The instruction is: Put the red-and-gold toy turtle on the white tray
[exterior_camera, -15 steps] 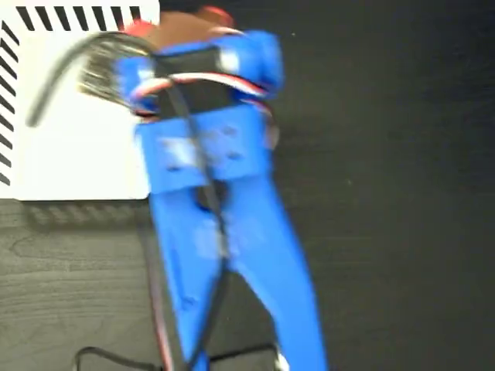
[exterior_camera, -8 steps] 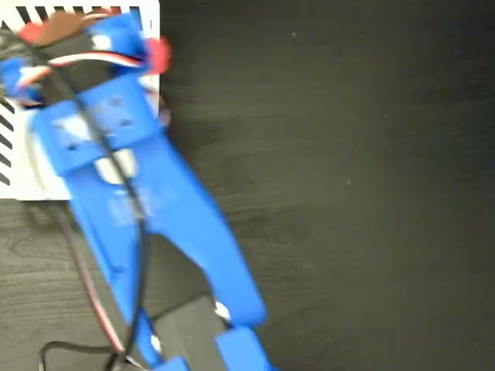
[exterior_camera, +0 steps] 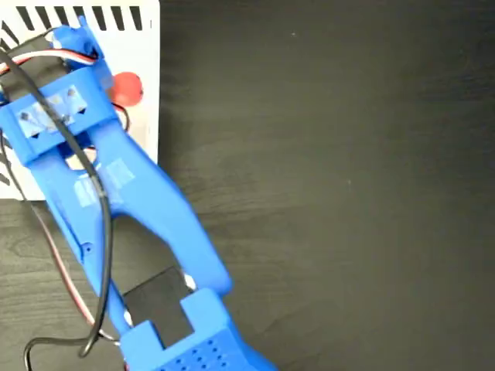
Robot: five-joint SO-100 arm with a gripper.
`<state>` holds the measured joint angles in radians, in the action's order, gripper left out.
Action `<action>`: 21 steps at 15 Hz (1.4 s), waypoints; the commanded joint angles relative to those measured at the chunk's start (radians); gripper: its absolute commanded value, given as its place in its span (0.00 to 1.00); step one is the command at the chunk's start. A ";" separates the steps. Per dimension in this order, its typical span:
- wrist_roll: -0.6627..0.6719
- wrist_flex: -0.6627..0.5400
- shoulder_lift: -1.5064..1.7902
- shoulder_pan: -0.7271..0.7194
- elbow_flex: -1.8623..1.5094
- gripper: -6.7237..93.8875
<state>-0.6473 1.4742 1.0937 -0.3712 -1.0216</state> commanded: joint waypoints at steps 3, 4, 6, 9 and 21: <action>-0.029 -0.009 -0.012 -0.005 0.138 0.06; -0.031 -0.005 -0.026 -0.005 0.156 0.06; -0.043 -0.005 -0.051 -0.005 0.176 0.12; -0.054 0.003 -0.057 -0.005 0.176 0.20; 0.014 0.078 0.011 -0.017 0.137 0.72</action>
<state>-0.6351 1.5324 0.9879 -0.3743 -0.9066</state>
